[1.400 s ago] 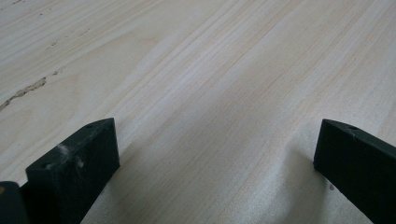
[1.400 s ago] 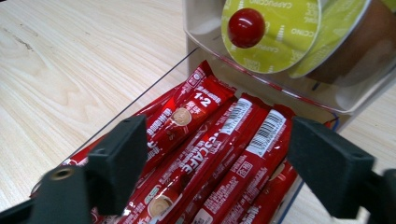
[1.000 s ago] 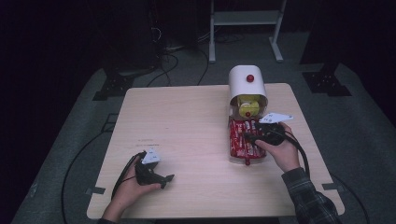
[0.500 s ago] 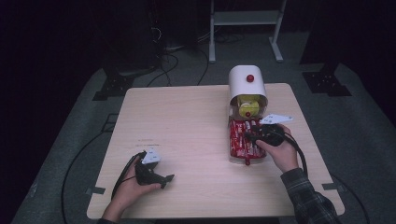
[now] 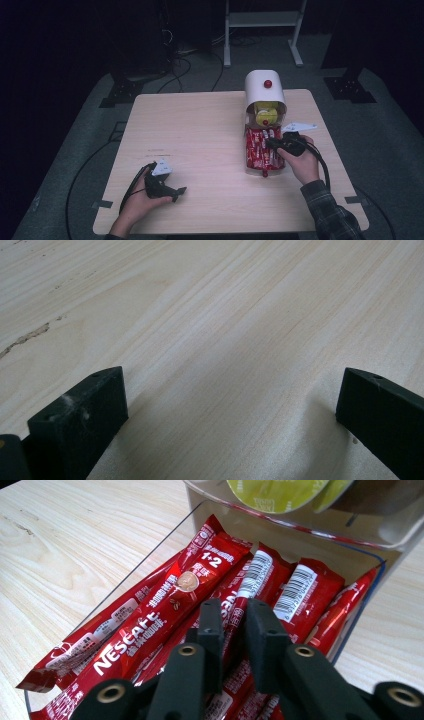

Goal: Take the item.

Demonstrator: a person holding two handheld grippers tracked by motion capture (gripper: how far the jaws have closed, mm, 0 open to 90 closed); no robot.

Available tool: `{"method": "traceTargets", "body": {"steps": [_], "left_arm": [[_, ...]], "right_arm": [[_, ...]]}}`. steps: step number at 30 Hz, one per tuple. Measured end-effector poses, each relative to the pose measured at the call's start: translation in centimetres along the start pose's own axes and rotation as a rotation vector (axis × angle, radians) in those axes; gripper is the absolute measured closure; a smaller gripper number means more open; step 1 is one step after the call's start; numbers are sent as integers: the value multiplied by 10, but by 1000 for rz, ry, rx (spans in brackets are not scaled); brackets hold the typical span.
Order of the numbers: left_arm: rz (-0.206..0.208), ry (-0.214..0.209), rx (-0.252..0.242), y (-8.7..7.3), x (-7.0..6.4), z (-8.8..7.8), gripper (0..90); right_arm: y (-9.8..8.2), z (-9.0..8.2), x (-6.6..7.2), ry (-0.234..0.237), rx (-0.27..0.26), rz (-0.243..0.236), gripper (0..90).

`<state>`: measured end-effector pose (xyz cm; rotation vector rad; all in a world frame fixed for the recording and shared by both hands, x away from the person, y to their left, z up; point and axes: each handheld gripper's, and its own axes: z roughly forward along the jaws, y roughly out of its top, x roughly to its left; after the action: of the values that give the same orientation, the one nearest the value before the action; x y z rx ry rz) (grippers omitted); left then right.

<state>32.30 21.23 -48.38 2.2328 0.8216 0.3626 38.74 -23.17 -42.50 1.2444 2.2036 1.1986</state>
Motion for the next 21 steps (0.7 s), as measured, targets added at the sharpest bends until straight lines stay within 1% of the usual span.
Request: {"method": "traceTargets", "body": {"steps": [6,12,18,21], "left_arm": [[0,0,0,0,0,0,0],[1,0,0,0,0,0,0],[1,0,0,0,0,0,0],[1,0,0,0,0,0,0]], "right_arm": [[0,-2,0,-1,7,25,849],[1,-6,0,10,7,45,869],[2,-9,1,22,0,53,876],[3,-11,1,24,6,46,878]]}}
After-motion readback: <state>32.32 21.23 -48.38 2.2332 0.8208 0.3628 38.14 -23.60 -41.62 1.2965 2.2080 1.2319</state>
